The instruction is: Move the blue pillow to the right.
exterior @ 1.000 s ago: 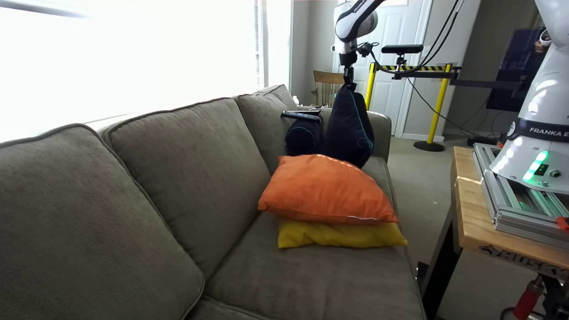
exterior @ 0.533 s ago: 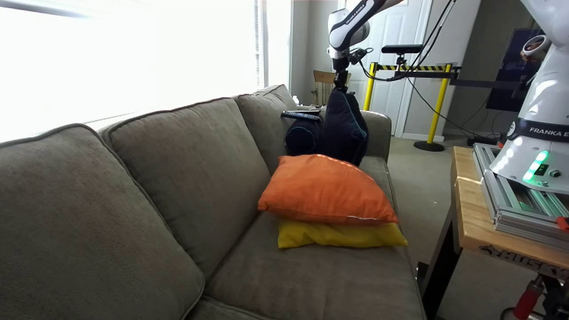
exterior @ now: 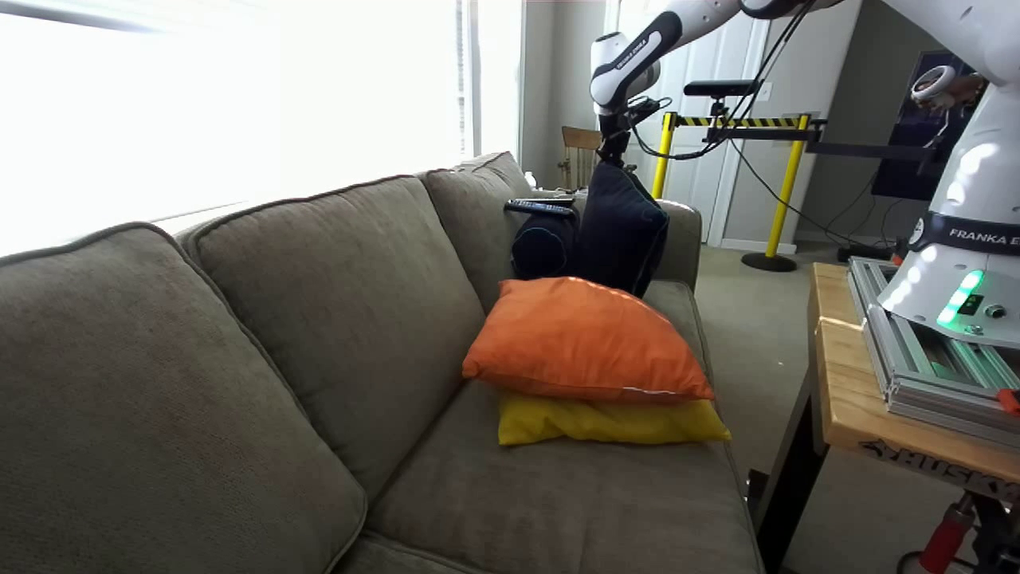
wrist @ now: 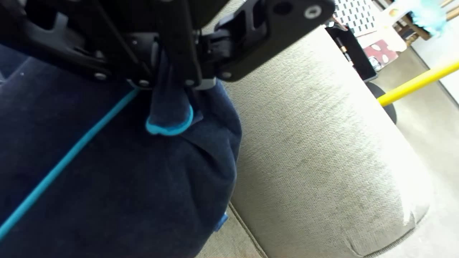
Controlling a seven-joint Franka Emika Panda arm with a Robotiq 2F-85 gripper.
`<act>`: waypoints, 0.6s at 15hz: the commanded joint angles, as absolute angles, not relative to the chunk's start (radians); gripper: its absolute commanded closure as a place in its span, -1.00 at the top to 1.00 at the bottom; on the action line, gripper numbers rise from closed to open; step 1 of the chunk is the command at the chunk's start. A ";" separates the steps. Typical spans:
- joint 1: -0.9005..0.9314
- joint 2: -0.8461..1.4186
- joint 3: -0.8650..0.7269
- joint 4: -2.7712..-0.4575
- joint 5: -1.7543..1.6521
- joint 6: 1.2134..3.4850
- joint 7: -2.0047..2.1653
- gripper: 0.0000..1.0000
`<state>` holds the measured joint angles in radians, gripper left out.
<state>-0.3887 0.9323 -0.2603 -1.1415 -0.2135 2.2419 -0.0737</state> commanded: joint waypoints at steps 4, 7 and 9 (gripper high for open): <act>-0.451 1.106 -0.264 -0.828 -0.174 2.192 0.055 -0.95; -0.453 1.138 -0.260 -0.776 -0.147 2.207 0.108 -0.95; -0.449 1.156 -0.249 -0.732 -0.121 2.204 0.137 -0.95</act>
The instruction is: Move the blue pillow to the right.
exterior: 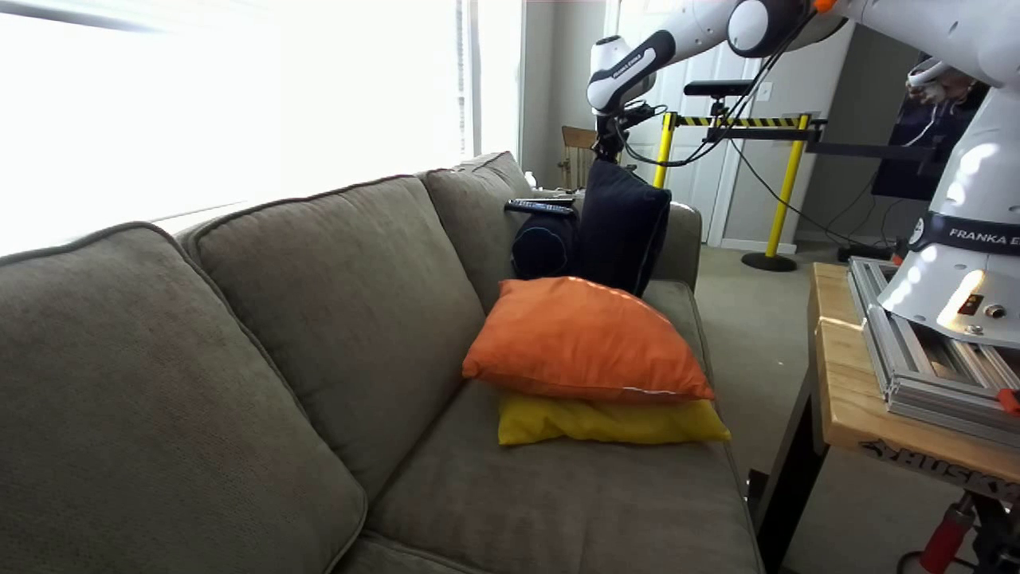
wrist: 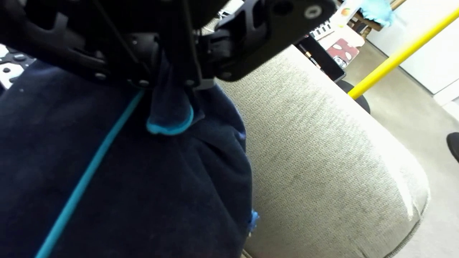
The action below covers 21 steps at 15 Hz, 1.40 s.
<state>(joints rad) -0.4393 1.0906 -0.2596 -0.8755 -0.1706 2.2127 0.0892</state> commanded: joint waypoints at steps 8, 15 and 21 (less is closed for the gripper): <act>-0.369 1.220 -0.231 -0.598 -0.101 2.204 0.237 -0.95; -0.381 1.247 -0.256 -0.498 -0.100 2.084 0.394 -0.95; -0.387 1.243 -0.250 -0.500 -0.120 2.037 0.413 -0.95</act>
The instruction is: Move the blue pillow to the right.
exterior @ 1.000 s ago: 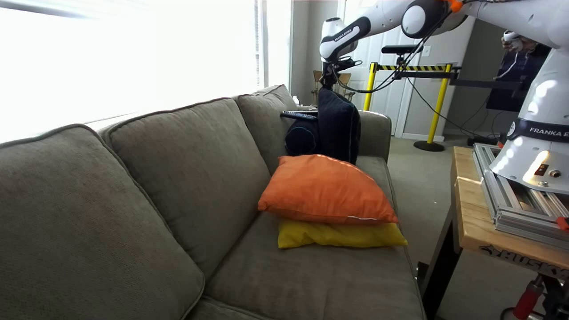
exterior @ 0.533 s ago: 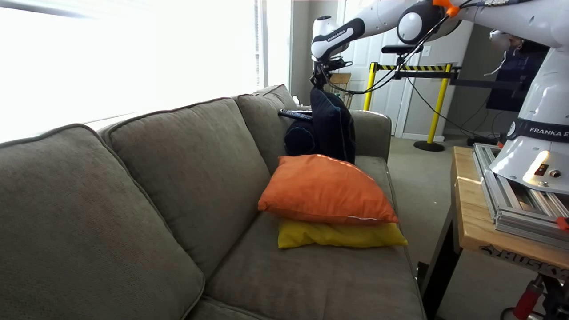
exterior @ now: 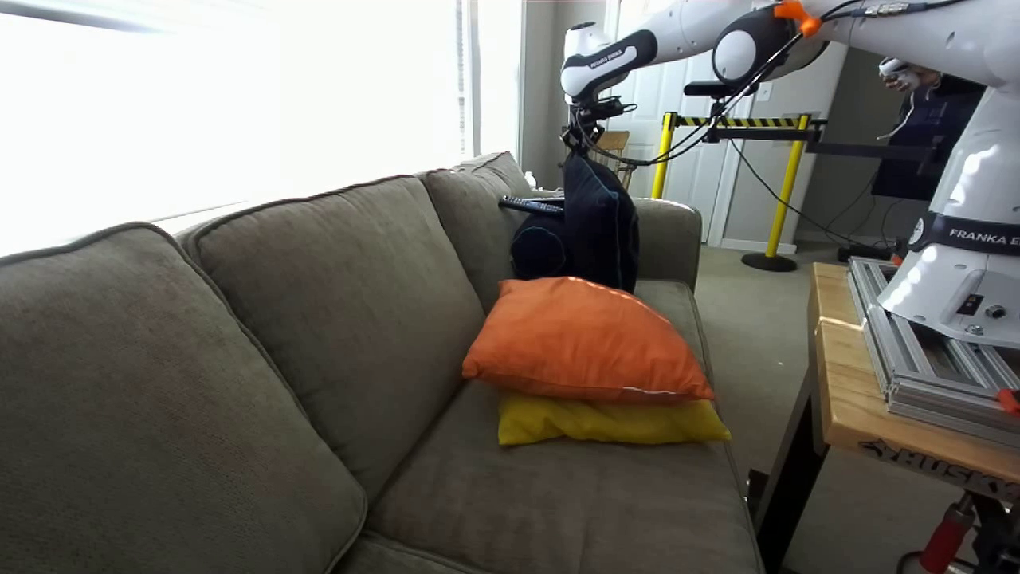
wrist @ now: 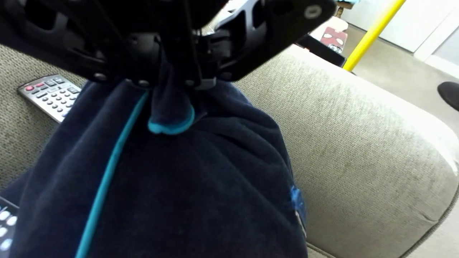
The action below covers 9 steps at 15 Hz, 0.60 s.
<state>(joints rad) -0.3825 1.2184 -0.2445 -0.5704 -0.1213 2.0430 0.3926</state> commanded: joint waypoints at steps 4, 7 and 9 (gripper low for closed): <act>-0.379 1.220 -0.244 -0.570 -0.122 2.040 0.393 -0.80; -0.379 1.220 -0.244 -0.570 -0.122 2.040 0.393 -0.80; -0.379 1.220 -0.244 -0.570 -0.122 2.040 0.393 -0.95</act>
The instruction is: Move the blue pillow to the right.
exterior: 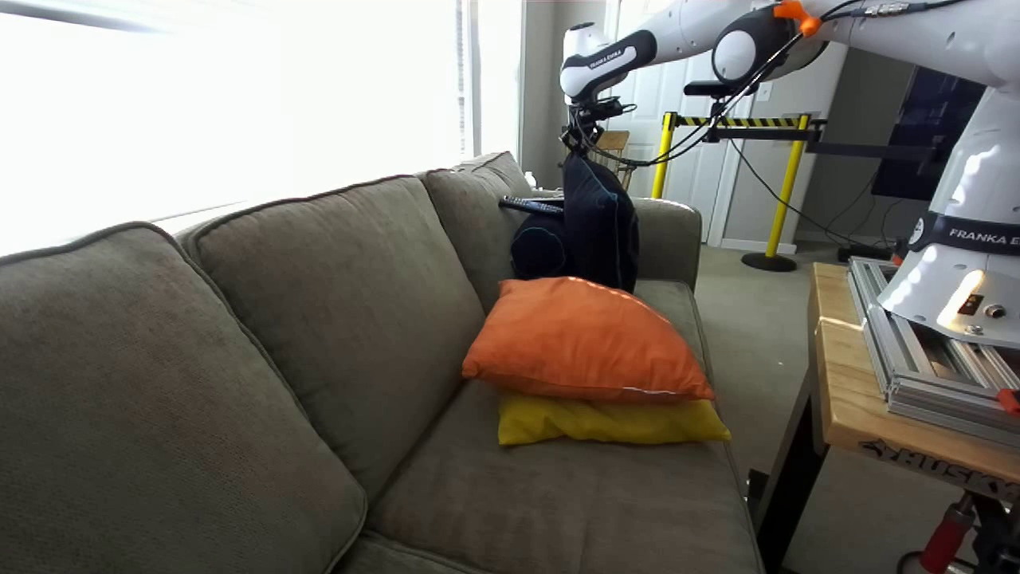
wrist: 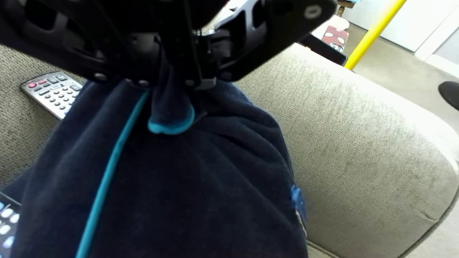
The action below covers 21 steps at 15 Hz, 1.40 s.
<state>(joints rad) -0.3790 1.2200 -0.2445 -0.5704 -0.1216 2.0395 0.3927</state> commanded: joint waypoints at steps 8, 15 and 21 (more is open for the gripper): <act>-0.403 1.134 -0.208 -0.557 -0.076 1.527 0.357 -0.95; -0.454 1.113 -0.202 -0.479 -0.053 1.210 0.381 -0.95; -0.491 1.096 -0.191 -0.467 -0.025 1.158 0.404 -0.95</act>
